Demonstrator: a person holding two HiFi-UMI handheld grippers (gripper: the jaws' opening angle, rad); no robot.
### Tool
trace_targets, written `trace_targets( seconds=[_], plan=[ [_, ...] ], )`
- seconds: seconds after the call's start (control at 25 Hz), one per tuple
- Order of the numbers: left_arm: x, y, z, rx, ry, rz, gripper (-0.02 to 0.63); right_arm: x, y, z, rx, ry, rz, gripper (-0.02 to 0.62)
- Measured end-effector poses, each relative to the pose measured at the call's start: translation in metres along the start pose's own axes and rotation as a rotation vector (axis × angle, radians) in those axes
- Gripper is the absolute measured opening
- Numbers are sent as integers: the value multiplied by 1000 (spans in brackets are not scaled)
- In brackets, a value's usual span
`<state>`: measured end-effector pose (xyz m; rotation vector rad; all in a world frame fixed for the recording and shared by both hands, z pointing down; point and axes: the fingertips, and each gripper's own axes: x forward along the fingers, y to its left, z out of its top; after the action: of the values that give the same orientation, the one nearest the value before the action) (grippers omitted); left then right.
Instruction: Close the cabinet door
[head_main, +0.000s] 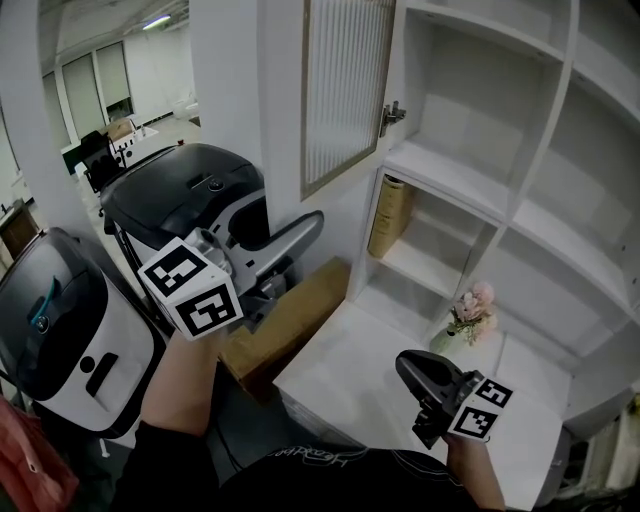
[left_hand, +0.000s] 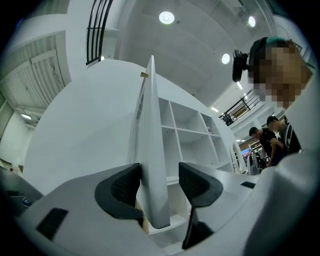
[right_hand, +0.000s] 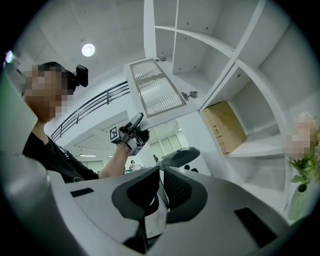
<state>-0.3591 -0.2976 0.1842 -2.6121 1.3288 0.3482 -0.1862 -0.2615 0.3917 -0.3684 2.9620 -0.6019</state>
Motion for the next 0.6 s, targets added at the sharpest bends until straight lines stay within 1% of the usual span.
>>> trace_targets(
  seconds=[0.08,0.2,0.32,0.6],
  plan=[
    [2,-3,0,1,3,14,250,-6,3,3,-12,7,8,54],
    [5,-10,1,-22,7,37,250,-18,10,14,-37,5,23,54],
    [8,-22,0,-25,20,56,250,-33,12,21,-39,4,29,54],
    [26,-55,-3,-13,43,54,249,-62,14,39,-62,4,58,54]
  ],
)
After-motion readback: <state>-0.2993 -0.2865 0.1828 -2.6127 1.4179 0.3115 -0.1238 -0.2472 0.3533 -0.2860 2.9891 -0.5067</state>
